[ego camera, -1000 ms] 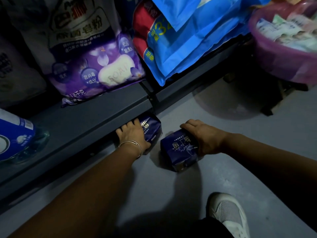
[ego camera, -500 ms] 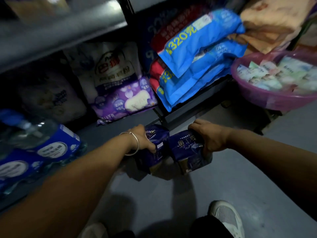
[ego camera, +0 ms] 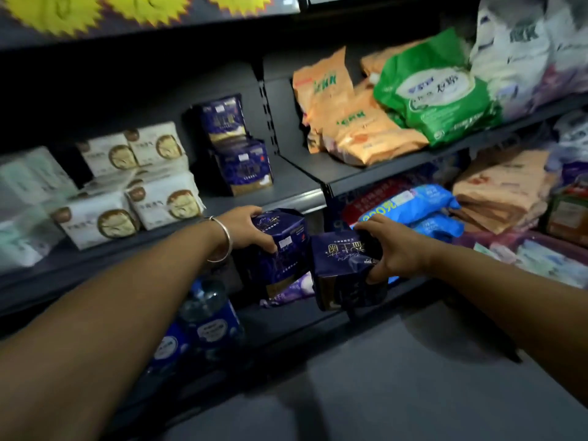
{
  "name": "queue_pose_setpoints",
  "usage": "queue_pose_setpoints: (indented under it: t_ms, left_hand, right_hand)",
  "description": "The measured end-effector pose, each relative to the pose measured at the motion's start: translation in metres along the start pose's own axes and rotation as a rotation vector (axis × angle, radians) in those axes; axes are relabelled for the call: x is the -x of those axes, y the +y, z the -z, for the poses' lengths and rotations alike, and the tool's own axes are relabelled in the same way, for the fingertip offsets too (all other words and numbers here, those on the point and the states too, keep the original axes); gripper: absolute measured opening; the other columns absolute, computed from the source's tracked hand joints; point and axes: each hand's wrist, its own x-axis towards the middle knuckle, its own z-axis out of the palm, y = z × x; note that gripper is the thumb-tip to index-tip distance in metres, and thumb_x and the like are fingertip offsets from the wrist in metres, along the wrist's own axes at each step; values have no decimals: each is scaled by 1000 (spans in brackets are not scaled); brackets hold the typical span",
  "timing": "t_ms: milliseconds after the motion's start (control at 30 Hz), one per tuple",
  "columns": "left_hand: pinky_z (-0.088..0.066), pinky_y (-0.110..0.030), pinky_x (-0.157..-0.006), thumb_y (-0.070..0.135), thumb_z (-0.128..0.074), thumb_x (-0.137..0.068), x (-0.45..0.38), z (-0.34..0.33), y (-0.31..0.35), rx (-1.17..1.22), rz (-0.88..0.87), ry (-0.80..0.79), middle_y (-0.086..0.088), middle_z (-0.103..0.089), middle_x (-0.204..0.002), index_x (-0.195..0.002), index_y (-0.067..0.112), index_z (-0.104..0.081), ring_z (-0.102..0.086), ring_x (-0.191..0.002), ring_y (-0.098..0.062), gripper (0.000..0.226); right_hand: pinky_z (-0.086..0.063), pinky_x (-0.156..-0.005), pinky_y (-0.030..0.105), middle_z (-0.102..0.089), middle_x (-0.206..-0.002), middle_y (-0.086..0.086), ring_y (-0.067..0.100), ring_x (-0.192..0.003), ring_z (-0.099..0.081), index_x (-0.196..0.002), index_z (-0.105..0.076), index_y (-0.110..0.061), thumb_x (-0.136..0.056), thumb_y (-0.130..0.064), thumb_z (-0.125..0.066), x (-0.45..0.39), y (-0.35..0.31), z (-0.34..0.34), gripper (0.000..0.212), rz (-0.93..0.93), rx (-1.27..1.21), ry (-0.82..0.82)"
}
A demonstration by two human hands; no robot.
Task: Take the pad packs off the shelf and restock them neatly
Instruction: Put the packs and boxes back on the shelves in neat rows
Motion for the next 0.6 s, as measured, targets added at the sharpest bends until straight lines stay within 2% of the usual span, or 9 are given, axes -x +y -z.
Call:
queue_pose_setpoints:
  t_ms: [133,267,400,600]
  left_hand:
    - [-44,-26,-85,9,-79,-69,17,51,19,52,-50,98,-4,-54,-125,-138,12,-43,-54,-101,-18,78]
    - [-48,-33,-92,10,-80,-67,19,90,26,127,-69,179,-9,-51,-132,-140,15,-40,-54,-107,-24,83]
    - [-48,-31,-85,10,-80,-68,13,112,29,153,-99,226,-9,-50,-133,-139,17,-42,-53,-102,-22,81]
    - [-42,-26,-80,9,-78,-70,-8,121,31,75,-150,265,-7,-48,-137,-140,18,-41,-49,-101,-16,80]
  right_hand:
    - [-38,-91,22,-44,-114,7,23,-108,-50,-133,-46,-6,-52,-17,-90,-7,-35,40,93,44,-25,119]
    - [-36,-89,19,-35,-112,0,19,-109,-47,-137,-42,-7,-56,-20,-89,-20,-57,69,95,49,-80,189]
    - [-40,-85,24,-36,-110,1,18,-104,-46,-135,-44,-5,-56,-18,-88,-37,-71,79,92,55,-93,270]
    - [-42,-94,32,-42,-119,9,26,-110,-47,-138,-41,-5,-57,-23,-87,-68,-82,82,95,34,-28,333]
